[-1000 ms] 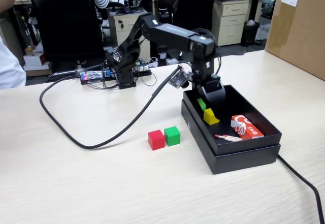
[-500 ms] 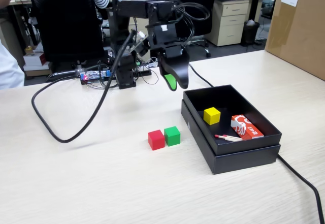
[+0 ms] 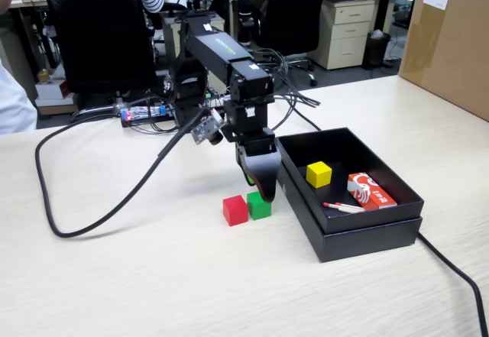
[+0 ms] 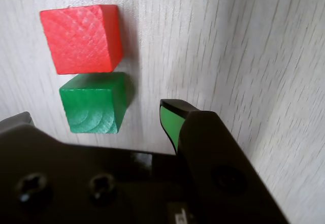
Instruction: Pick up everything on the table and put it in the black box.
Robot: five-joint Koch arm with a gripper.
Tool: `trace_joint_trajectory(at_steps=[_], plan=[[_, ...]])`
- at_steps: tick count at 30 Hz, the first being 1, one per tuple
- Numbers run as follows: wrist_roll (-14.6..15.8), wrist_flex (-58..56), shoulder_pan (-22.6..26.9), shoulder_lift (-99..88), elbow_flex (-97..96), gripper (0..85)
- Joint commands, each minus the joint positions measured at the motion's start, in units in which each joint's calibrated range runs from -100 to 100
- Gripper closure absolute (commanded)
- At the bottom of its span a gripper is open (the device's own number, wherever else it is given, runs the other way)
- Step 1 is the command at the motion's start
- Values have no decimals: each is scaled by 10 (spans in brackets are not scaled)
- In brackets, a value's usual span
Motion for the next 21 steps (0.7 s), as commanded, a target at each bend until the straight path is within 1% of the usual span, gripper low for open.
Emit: trace_joint_trajectory(at_steps=[1, 5, 8, 19, 21], plan=[[-2, 9, -3, 22, 63, 370], [-2, 9, -3, 73, 103, 383], [-2, 9, -4, 99, 113, 430], [-2, 8, -9, 119, 118, 435], [-2, 8, -9, 120, 118, 472]])
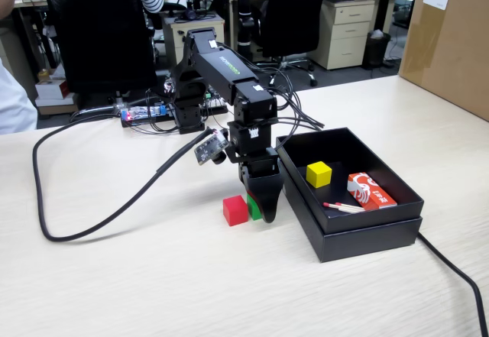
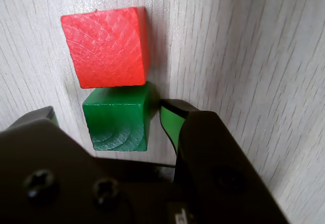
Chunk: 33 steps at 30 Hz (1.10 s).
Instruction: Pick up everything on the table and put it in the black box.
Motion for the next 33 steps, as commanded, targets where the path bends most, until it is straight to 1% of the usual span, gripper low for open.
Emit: trace_joint_trajectory(at_steps=[1, 3, 5, 6, 8, 11, 14, 16, 17, 20, 25, 28, 30, 31, 33], plan=[[-2, 7, -4, -1, 29, 480], [-2, 7, -4, 0, 29, 484], [-1, 7, -4, 0, 32, 543], [0, 7, -4, 1, 36, 609], [0, 7, -5, 2, 40, 680], [1, 7, -6, -1, 47, 837], [2, 7, -6, -42, 36, 846], [3, 7, 0, -145, 12, 846], [5, 7, 6, -200, 3, 846], [8, 6, 22, -279, -4, 846], [13, 6, 60, -361, 18, 847], [16, 6, 86, -364, 39, 846], [22, 6, 105, -323, 60, 846], [31, 6, 109, -222, 95, 847], [34, 6, 108, -179, 100, 846]])
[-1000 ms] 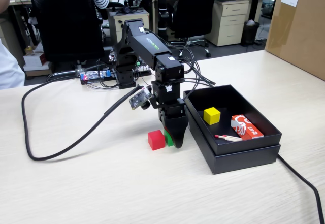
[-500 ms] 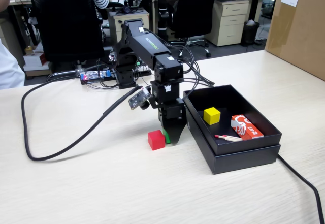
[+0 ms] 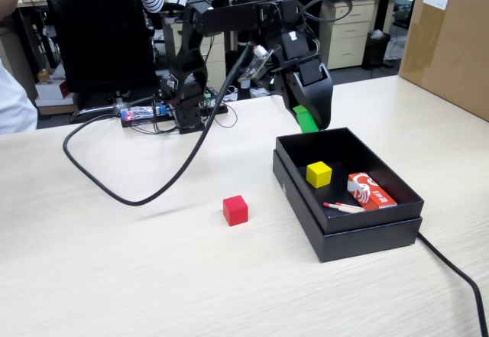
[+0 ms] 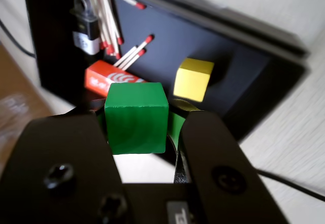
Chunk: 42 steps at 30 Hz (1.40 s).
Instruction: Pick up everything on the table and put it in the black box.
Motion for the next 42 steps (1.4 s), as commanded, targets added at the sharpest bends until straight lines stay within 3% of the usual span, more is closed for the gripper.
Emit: trace_joint_trajectory(at_steps=[1, 5, 17, 28, 37, 42], plan=[[11, 6, -1, 96, 56, 846], [12, 5, -15, 186, 89, 846], [11, -8, -26, 207, 69, 846], [12, -10, -21, 177, 14, 491], [12, -10, -31, -48, 2, 460], [7, -10, -60, -129, -25, 444]])
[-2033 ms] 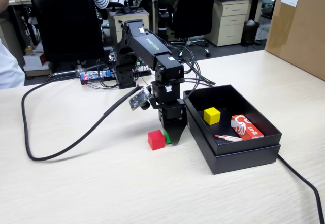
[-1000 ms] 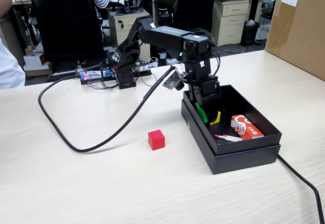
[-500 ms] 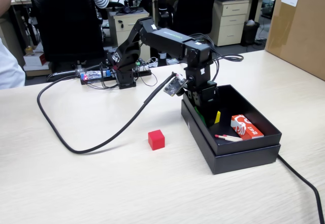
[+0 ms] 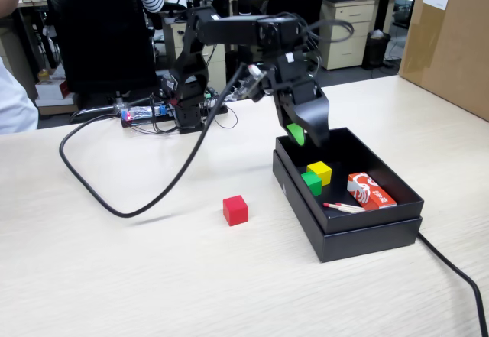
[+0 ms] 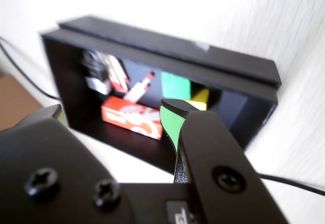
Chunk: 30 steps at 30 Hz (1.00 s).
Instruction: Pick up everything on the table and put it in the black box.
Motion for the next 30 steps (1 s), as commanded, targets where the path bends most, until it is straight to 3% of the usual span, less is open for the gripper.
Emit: trace_joint_trajectory(at_steps=[1, 12, 30], plan=[[-10, -3, -23, -84, -12, 424], [-62, -1, -107, 36, -101, 360], [-70, 1, -107, 272, 16, 379]])
